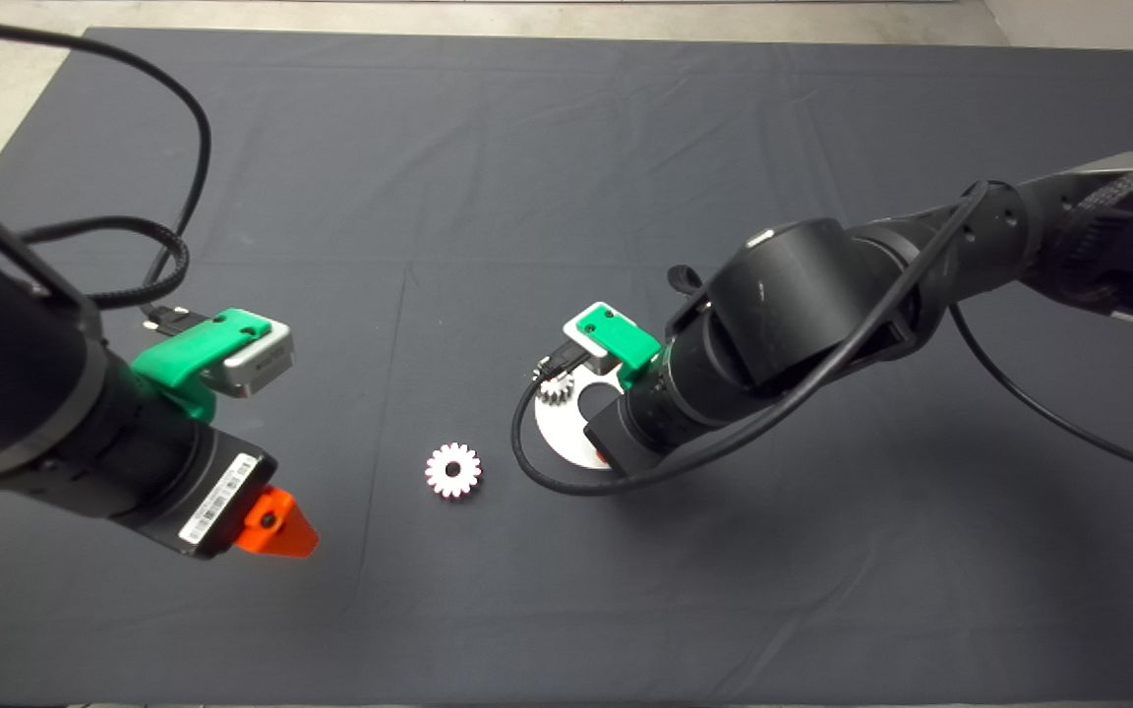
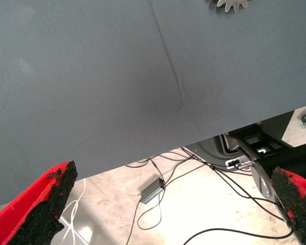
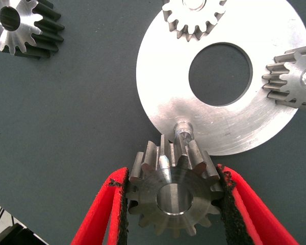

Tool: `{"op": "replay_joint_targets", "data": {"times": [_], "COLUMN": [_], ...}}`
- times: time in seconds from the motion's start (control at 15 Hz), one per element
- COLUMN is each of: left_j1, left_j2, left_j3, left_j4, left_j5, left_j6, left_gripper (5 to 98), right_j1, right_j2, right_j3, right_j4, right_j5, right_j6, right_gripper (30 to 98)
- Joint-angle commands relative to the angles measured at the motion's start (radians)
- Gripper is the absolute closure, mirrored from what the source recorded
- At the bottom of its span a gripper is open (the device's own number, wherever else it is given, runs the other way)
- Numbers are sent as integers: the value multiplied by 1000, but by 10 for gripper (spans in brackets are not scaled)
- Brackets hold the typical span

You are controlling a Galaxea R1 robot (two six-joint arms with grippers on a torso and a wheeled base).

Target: Remove an incorrectly installed larger gear and replace it with the correct smaller gear

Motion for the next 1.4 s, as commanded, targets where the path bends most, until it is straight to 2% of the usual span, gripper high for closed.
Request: {"op": "replay_joint_targets", "data": {"times": [0.0, 0.27, 0.93, 1.33], "left_j1": [-22, -22, -22, -22], "left_j2": [-3, -15, -19, -19], "left_j3": [7, 3, 9, 8], "left_j4": [-19, -19, -19, -19], "left_j5": [65, 65, 65, 65], "left_j6": [-5, -5, -5, -5], "left_gripper": [60, 60, 60, 60], "right_j1": [2, -29, -33, -78], "right_j2": [0, -2, -3, -14], "right_j3": [7, 0, -48, -63], "right_j4": [-41, -68, -87, -115], "right_j5": [-17, -19, -31, -39], "right_j6": [-4, -7, -24, -44], "right_gripper": [909, 908, 909, 909]}}
